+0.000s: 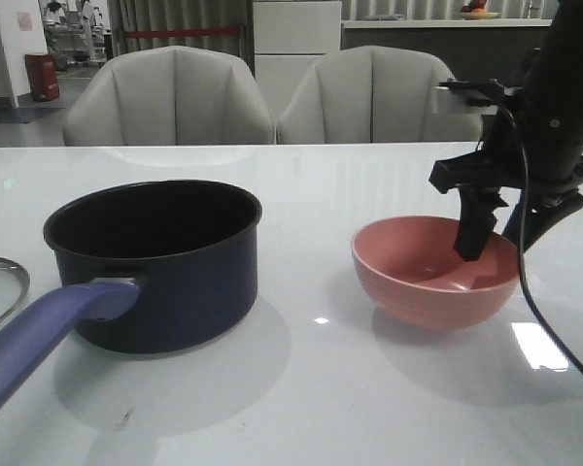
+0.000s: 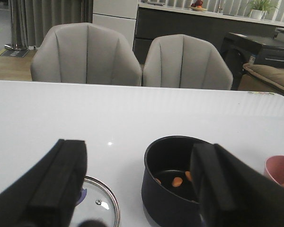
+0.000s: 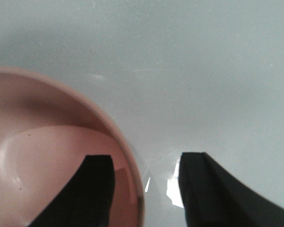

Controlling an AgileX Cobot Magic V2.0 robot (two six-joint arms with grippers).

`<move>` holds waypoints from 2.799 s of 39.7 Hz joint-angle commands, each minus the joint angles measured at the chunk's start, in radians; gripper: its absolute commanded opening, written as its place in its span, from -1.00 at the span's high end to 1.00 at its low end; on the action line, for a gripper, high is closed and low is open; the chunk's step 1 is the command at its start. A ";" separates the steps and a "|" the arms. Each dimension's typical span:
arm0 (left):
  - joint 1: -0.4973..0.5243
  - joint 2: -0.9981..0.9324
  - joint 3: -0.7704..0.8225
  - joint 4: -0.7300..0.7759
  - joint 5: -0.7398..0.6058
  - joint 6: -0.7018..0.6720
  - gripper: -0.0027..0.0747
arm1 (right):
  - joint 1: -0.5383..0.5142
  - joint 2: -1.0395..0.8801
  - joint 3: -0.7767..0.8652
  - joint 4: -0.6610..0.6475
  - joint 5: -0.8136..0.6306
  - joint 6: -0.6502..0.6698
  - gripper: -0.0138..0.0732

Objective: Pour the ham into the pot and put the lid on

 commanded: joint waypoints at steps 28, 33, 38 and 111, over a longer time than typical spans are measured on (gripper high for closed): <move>-0.008 0.009 -0.028 -0.004 -0.080 -0.001 -0.37 | -0.010 -0.795 0.369 -0.035 -0.423 0.001 -0.35; -0.008 0.009 -0.028 -0.004 -0.080 -0.001 -0.37 | -0.010 -0.972 0.532 -0.035 -0.552 0.001 -0.35; -0.008 0.009 -0.028 -0.004 -0.080 -0.001 -0.37 | -0.010 -1.159 0.682 -0.035 -0.669 0.001 -0.35; -0.001 0.858 -0.418 0.258 0.316 -0.405 -0.86 | -0.010 -1.666 1.104 -0.025 -0.745 0.003 0.37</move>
